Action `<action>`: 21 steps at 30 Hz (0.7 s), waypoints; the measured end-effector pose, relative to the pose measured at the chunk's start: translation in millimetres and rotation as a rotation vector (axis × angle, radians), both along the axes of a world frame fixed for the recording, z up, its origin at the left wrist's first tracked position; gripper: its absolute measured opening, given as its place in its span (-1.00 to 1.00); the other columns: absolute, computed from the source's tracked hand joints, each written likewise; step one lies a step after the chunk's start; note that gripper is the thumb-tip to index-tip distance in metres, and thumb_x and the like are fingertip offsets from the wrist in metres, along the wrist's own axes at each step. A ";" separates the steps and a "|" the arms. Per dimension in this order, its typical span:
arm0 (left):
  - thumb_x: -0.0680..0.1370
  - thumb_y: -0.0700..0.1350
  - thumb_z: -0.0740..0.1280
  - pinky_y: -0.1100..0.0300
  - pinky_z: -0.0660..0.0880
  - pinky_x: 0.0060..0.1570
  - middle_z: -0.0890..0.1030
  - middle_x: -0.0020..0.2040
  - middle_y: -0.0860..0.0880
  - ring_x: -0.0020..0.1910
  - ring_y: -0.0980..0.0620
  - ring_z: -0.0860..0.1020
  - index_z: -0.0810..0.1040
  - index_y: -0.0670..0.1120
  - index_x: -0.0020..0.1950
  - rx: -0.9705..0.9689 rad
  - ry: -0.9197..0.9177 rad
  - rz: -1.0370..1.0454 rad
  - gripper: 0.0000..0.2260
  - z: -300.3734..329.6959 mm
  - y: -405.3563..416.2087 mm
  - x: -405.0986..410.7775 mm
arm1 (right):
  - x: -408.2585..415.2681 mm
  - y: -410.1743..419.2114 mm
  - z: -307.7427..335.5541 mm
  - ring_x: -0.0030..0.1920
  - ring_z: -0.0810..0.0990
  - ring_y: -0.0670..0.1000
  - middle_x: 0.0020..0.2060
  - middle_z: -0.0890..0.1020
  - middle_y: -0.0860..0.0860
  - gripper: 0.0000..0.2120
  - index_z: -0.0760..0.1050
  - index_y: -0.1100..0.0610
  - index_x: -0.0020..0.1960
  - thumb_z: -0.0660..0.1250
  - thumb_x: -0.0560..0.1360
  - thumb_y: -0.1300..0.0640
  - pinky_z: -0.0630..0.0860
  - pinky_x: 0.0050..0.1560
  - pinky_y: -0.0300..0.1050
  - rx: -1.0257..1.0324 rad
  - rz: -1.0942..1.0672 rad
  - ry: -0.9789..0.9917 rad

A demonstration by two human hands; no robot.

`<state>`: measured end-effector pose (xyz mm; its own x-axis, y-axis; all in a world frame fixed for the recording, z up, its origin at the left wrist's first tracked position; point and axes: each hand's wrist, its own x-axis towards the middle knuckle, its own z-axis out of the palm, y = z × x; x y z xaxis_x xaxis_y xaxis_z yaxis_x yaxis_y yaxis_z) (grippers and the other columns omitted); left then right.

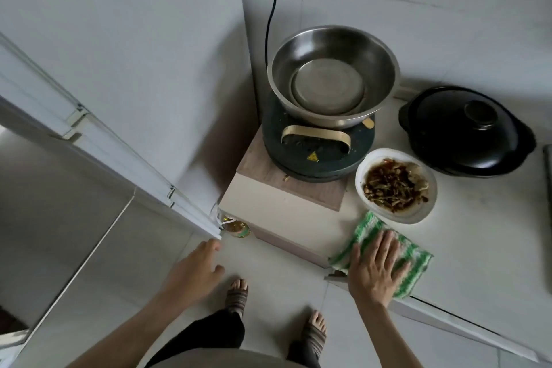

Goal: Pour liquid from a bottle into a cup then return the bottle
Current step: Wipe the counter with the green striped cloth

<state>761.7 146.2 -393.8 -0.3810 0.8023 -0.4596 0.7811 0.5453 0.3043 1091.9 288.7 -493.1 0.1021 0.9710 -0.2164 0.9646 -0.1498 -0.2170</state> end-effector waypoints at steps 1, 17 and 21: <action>0.48 -0.02 0.30 0.06 0.47 0.02 0.51 0.23 0.05 0.13 -0.02 0.56 0.37 0.01 0.21 0.015 0.008 -0.013 -0.68 -4.0 2.7 -10.6 | -4.4 -2.7 -1.7 0.62 -0.27 0.02 0.63 -0.21 0.01 -0.33 -0.26 0.03 0.64 -0.31 0.64 -0.27 -0.27 0.57 0.23 0.008 0.005 -0.001; 0.51 -0.15 0.34 -0.02 0.45 0.14 0.48 0.37 -0.07 0.26 -0.07 0.52 0.24 -0.09 0.49 0.119 -0.091 -0.008 -0.43 -52.1 83.1 -68.8 | -41.6 -7.7 -13.8 0.64 -0.09 0.06 0.64 -0.03 0.03 -0.39 -0.06 0.10 0.65 -0.14 0.68 -0.14 -0.14 0.60 0.19 0.139 -0.075 -0.050; 0.52 -0.17 0.30 -0.02 0.49 0.00 0.60 0.19 -0.12 0.12 -0.17 0.58 0.35 -0.08 0.39 0.200 -0.028 -0.006 -0.57 -53.8 91.2 -67.0 | -65.9 -9.5 -12.5 0.64 -0.08 0.10 0.64 -0.01 0.08 -0.37 -0.04 0.15 0.65 -0.13 0.68 -0.14 -0.14 0.60 0.18 0.131 -0.003 -0.060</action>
